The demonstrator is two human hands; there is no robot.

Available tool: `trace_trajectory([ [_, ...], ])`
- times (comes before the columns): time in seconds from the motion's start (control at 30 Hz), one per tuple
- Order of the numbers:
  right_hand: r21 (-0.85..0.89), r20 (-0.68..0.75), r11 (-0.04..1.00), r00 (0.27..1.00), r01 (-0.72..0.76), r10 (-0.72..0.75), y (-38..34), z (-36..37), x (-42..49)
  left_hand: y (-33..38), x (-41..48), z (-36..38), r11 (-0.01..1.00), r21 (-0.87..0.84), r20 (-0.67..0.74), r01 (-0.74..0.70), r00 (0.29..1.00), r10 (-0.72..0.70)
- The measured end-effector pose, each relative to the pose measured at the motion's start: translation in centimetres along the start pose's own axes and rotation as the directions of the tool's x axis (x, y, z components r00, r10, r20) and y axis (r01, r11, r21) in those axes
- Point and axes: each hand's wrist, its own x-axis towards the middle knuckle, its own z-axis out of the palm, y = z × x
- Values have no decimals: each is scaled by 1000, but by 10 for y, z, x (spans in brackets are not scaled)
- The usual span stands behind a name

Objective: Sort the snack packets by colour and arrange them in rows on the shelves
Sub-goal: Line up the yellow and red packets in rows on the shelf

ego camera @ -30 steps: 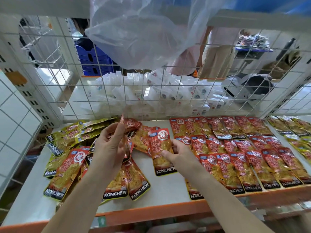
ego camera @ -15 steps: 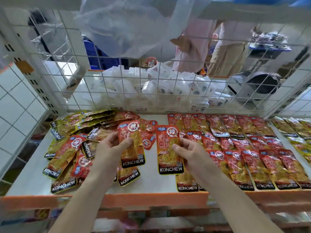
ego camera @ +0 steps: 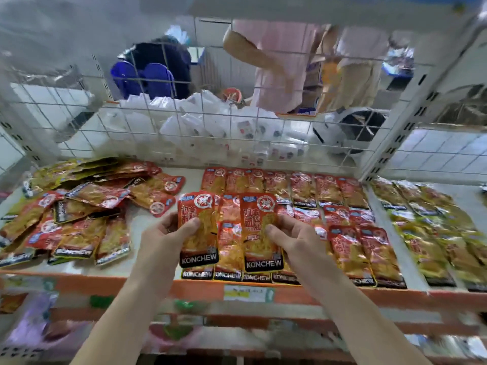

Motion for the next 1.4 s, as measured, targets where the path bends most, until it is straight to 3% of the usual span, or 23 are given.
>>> trace_trajectory([
  [0.4, 41, -49, 996, 995, -83, 85, 13, -57, -2, -22, -11, 54, 997, 49, 63, 54, 996, -57],
  [0.9, 71, -361, 996, 929, -55, 77, -3, -66, 0, -11, 46, 77, 986, 97, 279, 135, 947, -157],
  [1.4, 59, -376, 997, 924, -48, 66, -7, -172, 13, -32, 42, 180, 975, 153, 248, 160, 949, -194],
])
